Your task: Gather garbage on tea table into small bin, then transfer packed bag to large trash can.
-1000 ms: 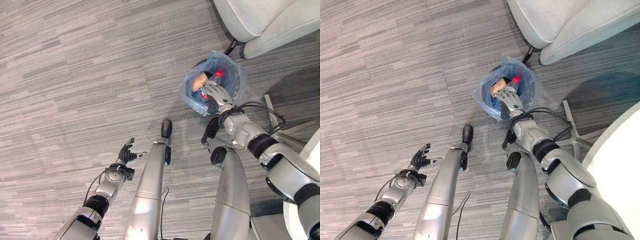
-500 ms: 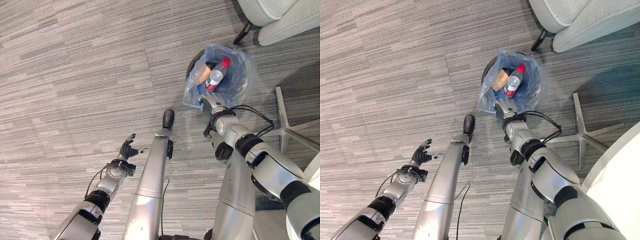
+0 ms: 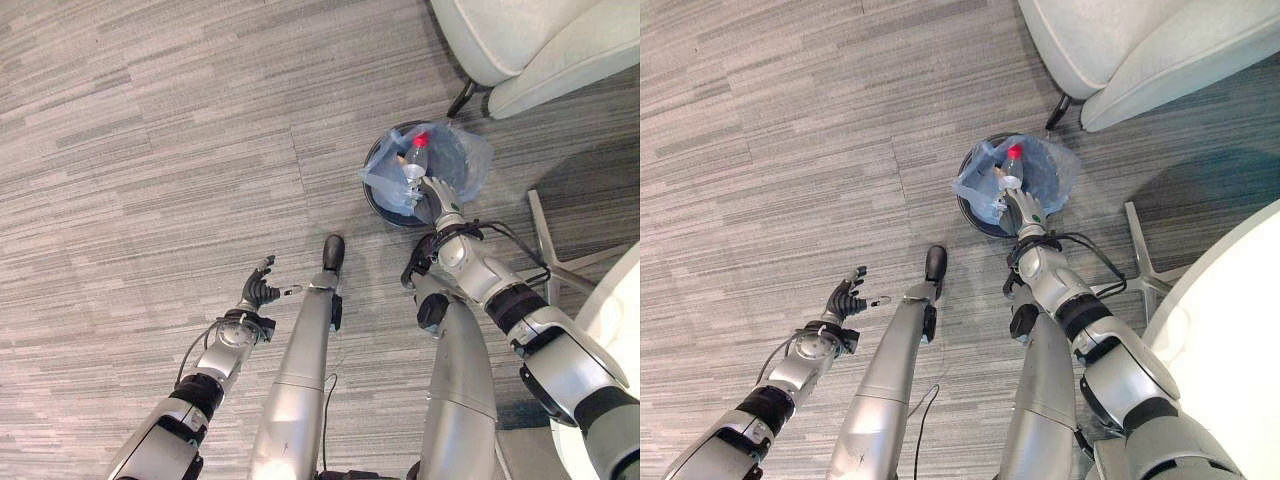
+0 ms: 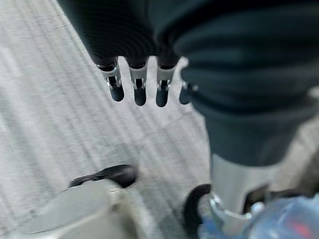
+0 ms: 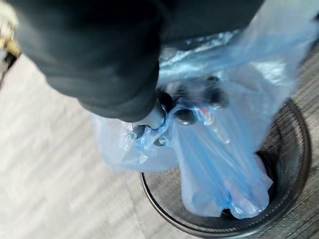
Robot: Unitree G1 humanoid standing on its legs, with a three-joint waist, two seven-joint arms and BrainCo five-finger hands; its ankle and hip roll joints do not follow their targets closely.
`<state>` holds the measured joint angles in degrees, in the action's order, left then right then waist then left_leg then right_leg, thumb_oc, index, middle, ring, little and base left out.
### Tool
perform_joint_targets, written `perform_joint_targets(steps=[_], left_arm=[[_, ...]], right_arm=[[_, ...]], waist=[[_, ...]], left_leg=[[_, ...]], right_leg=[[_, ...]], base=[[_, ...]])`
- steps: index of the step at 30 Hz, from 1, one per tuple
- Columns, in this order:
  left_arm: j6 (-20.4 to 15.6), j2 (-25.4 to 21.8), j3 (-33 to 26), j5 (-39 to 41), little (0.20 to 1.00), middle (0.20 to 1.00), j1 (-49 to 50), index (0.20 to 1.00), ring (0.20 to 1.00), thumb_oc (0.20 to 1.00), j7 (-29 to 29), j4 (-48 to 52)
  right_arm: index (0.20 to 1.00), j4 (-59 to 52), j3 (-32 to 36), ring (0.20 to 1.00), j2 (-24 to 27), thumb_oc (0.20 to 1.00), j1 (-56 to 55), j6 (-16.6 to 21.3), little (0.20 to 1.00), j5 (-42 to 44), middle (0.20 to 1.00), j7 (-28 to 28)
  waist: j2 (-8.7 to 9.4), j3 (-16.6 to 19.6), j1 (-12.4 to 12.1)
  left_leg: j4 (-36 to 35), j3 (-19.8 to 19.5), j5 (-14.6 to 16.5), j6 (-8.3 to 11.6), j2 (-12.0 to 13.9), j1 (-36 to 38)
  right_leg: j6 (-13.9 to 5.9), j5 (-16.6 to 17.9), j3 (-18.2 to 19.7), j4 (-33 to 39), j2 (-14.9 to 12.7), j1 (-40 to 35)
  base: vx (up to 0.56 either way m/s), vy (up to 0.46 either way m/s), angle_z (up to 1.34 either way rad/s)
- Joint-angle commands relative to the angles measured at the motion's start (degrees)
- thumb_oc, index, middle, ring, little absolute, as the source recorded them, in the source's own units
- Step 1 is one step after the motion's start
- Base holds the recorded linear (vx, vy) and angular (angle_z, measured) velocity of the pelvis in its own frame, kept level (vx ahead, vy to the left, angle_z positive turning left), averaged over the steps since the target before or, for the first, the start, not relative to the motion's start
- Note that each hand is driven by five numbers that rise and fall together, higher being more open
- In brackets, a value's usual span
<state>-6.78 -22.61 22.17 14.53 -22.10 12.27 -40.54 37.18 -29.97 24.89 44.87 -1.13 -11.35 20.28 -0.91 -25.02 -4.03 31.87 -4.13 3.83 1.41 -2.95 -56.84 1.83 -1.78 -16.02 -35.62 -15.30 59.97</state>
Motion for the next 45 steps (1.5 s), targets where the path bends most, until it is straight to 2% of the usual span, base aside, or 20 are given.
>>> perform_joint_targets(steps=[1, 7, 8, 13, 14, 17, 19, 20, 22, 24, 26, 27, 28, 29, 31, 34, 35, 39, 40, 45], left_arm=[[-0.05, 0.2, -2.03, -3.05, 1.0, 1.0, 5.39, 1.0, 1.0, 1.0, -1.09, 0.16], [0.28, -0.14, -3.91, -3.86, 1.0, 1.0, 10.31, 1.0, 1.0, 1.0, -2.54, 2.79], [0.37, -0.3, -4.92, -4.04, 1.0, 1.0, 12.62, 1.0, 1.0, 1.0, -3.35, 4.09], [0.21, -0.11, -8.35, -3.18, 1.0, 1.0, 19.12, 1.0, 1.0, 1.0, -5.37, 7.14], [0.16, -0.9, -10.97, -5.13, 1.0, 1.0, 24.53, 1.0, 1.0, 1.0, -7.0, 11.32], [0.0, -0.9, -12.22, -5.32, 1.0, 1.0, 26.44, 1.0, 1.0, 1.0, -7.5, 13.44], [0.05, -0.98, -11.99, -5.66, 1.0, 1.0, 26.21, 1.0, 1.0, 1.0, -7.64, 13.48], [-0.17, -1.48, -11.59, -6.16, 1.0, 1.0, 25.5, 1.0, 1.0, 1.0, -7.96, 14.73], [-0.09, -2.58, -11.19, -7.27, 1.0, 1.0, 25.01, 1.0, 1.0, 1.0, -8.64, 16.26], [0.01, -3.04, -11.18, -6.97, 1.0, 1.0, 24.93, 1.0, 1.0, 1.0, -8.71, 16.98], [-0.22, -3.32, -11.38, -6.36, 1.0, 1.0, 25.11, 1.0, 1.0, 1.0, -8.06, 18.85], [-0.33, -3.28, -11.61, -5.79, 1.0, 1.0, 24.54, 1.0, 1.0, 1.0, -7.75, 19.8], [-0.32, -3.29, -11.62, -5.78, 1.0, 1.0, 24.54, 1.0, 1.0, 1.0, -7.75, 19.81], [-0.66, -3.15, -11.45, -5.29, 1.0, 1.0, 24.37, 1.0, 1.0, 1.0, -8.06, 22.02], [-0.73, -2.79, -11.14, -4.77, 1.0, 1.0, 23.72, 1.0, 1.0, 1.0, -8.15, 22.41], [-1.19, -2.5, -10.22, -4.51, 1.0, 1.0, 21.9, 1.0, 1.0, 1.0, -8.58, 25.77], [-1.57, -2.85, -9.82, -5.09, 1.0, 1.0, 21.54, 1.0, 1.0, 1.0, -9.31, 27.19], [-2.58, -4.02, -7.84, -6.14, 1.0, 1.0, 19.64, 1.0, 1.0, 1.0, -10.89, 31.17], [-2.52, -4.26, -5.98, -6.54, 1.0, 1.0, 18.8, 1.0, 1.0, 1.0, -11.37, 32.73], [-3.22, -4.54, -4.71, -8.29, 1.0, 1.0, 16.96, 1.0, 1.0, 1.0, -11.8, 35.81]], right_arm=[[0.2, -8.23, 1.75, 0.2, -1.35, 0.2, -5.41, 5.81, 0.2, 7.43, 0.2, -1.54], [0.2, -18.52, 4.32, 0.2, -2.15, 0.2, -14.55, 7.6, 0.2, 11.28, 0.2, -6.21], [0.2, -21.99, 5.17, 0.2, -1.98, 0.2, -18.04, 8.16, 0.2, 12.52, 0.2, -8.52], [0.2, -29.29, 7.12, 0.2, -0.35, 0.2, -24.89, 9.42, 0.2, 15.47, 0.2, -14.44], [0.2, -34.28, 9.77, 0.2, 0.37, 0.2, -29.47, 9.92, 0.2, 17.4, 0.2, -17.9], [0.2, -37.18, 10.31, 0.2, -0.57, 0.2, -30.23, 10.44, 0.2, 19.18, 0.2, -19.75], [0.2, -37.72, 10.31, 0.2, -0.97, 0.2, -30.31, 10.41, 0.2, 19.16, 0.2, -20.09], [0.2, -38.17, 10.68, 0.2, -0.93, 0.2, -30.57, 10.77, 0.2, 19.56, 0.2, -20.5], [0.2, -38.54, 11.54, 0.2, -0.55, 0.2, -31.04, 11.0, 0.2, 18.99, 0.2, -20.51], [0.2, -37.97, 12.45, 0.2, -0.98, 0.2, -31.85, 10.79, 0.2, 19.73, 0.2, -20.21], [0.2, -37.31, 12.63, 0.2, -1.59, 0.2, -31.73, 10.49, 0.2, 20.2, 0.2, -19.43], [0.2, -36.71, 12.74, 0.2, -2.33, 0.2, -30.83, 10.54, 0.2, 22.02, 0.2, -18.52], [0.2, -36.67, 12.73, 0.2, -2.33, 0.2, -30.8, 10.56, 0.2, 22.04, 0.2, -18.52], [0.2, -36.67, 13.67, 0.2, -2.19, 0.2, -30.57, 10.82, 0.2, 23.9, 0.2, -17.6], [0.2, -36.7, 13.72, 0.2, -1.84, 0.2, -29.91, 10.76, 0.2, 24.42, 0.2, -17.25], [0.2, -36.95, 13.51, 0.2, -0.49, 0.2, -27.79, 10.94, 0.2, 24.12, 0.2, -16.21], [0.2, -37.3, 13.31, 0.2, -0.1, 0.2, -27.21, 10.69, 0.2, 23.93, 0.2, -16.33], [0.2, -38.0, 11.77, 0.2, 1.04, 0.2, -25.14, 10.74, 0.2, 24.13, 0.2, -17.97], [0.2, -38.59, 11.45, 0.2, 0.92, 0.2, -25.36, 10.26, 0.2, 24.85, 0.2, -18.96], [0.2, -40.33, 10.92, 0.2, 0.59, 0.2, -24.85, 10.91, 0.2, 26.01, 0.2, -20.03]], waist=[[0.28, 2.49, 1.05], [1.95, 3.14, 1.83], [2.79, 4.0, 2.19], [4.54, 8.3, 2.56], [4.59, 11.81, 2.63], [4.01, 11.88, 2.46], [3.84, 11.47, 2.4], [3.26, 10.76, 2.44], [2.84, 11.77, 1.79], [3.0, 13.05, 0.91], [3.66, 13.43, -0.66], [3.83, 13.95, -1.58], [3.8, 14.0, -1.54], [3.0, 13.63, -1.85], [2.29, 13.24, -1.74], [1.84, 11.95, -0.58], [2.64, 11.98, 0.16], [4.83, 12.73, 1.77], [4.13, 13.83, 3.14], [4.28, 15.82, 4.07]], left_leg=[[-9.02, 1.31, 0.37, 0.66, 1.57, 10.17], [-17.11, 2.1, -0.1, 1.14, 2.47, 25.99], [-19.92, 2.85, -1.75, 0.88, 2.13, 30.74], [-26.2, 4.45, -1.8, 0.51, 2.82, 42.56], [-30.11, 6.21, -1.17, -0.18, 2.1, 49.13], [-31.87, 7.13, -1.64, -1.01, 1.78, 51.89], [-32.13, 7.0, -2.07, -1.27, 1.94, 52.15], [-31.25, 6.49, -3.2, -1.76, 2.18, 50.87], [-30.13, 5.64, -4.85, -2.04, 2.72, 48.2], [-29.74, 4.78, -6.04, -1.83, 2.77, 46.32], [-29.58, 4.14, -7.5, -1.2, 2.5, 44.04], [-30.07, 3.67, -10.65, 0.88, 2.43, 40.81], [-30.11, 3.62, -10.71, 0.91, 2.46, 40.77], [-30.5, 3.25, -13.78, 3.49, 2.8, 37.83], [-30.65, 2.94, -14.9, 4.48, 2.88, 36.61], [-28.28, 5.13, -12.49, 3.86, 2.85, 35.32], [-25.27, 6.18, -9.35, 2.62, 2.95, 36.38], [-16.96, 5.23, -0.07, 1.73, 3.01, 40.34], [-20.06, 6.19, 0.03, 1.61, 4.99, 45.38], [-26.32, 5.74, -0.57, 1.75, 4.47, 47.77]], right_leg=[[-6.39, -3.73, 1.88, 6.34, 1.4, -11.28], [-7.5, -1.08, 0.03, 16.13, 2.49, -26.87], [-7.54, 1.59, -0.77, 20.82, 2.74, -32.29], [-9.38, 4.13, -0.57, 29.64, 4.16, -44.77], [-10.7, 5.53, 0.53, 32.83, 4.52, -49.46], [-11.8, 6.4, 1.89, 30.12, 4.07, -49.19], [-11.98, 5.71, 2.98, 28.05, 4.0, -48.56], [-11.52, 2.23, 7.43, 21.89, 5.98, -48.24], [-9.93, -2.44, 10.22, 14.94, 8.96, -50.11], [-9.32, -4.37, 11.94, 12.7, 11.15, -51.69], [-7.86, -7.03, 12.51, 16.3, 12.4, -54.46], [-6.22, -8.14, 12.8, 23.89, 13.91, -56.9], [-6.19, -7.98, 12.76, 24.19, 13.96, -57.0], [-4.68, -8.56, 13.71, 29.09, 16.25, -58.02], [-4.34, -7.82, 13.12, 30.11, 16.9, -57.49], [-4.32, -5.57, 10.53, 31.36, 16.03, -55.5], [-4.61, -4.61, 9.55, 31.86, 14.76, -54.82], [-4.92, -2.64, 7.9, 33.36, 12.23, -54.21], [-4.97, -2.58, 6.44, 33.2, 12.57, -54.38], [-5.63, -1.24, 6.0, 34.27, 12.42, -54.27]], base=[[0.0, -0.009, 0.08], [0.05, 0.025, -0.09], [0.07, 0.103, -0.16], [0.13, 0.12, -0.27], [0.16, 0.233, -0.23], [0.01, 0.171, -0.42], [-0.15, 0.079, -0.31], [-0.32, 0.062, -0.01], [-0.32, -0.037, 0.28], [-0.19, -0.131, 0.55], [-0.22, -0.221, 0.33], [-0.19, -0.219, 0.05], [-0.29, -0.284, 0.17], [-0.24, -0.17, 0.21], [-0.27, -0.122, 0.29], [-0.28, -0.038, 0.93], [-0.14, -0.014, 0.72], [-0.09, 0.0, 0.39], [0.0, 0.063, 0.71], [0.0, 0.079, 0.28]])
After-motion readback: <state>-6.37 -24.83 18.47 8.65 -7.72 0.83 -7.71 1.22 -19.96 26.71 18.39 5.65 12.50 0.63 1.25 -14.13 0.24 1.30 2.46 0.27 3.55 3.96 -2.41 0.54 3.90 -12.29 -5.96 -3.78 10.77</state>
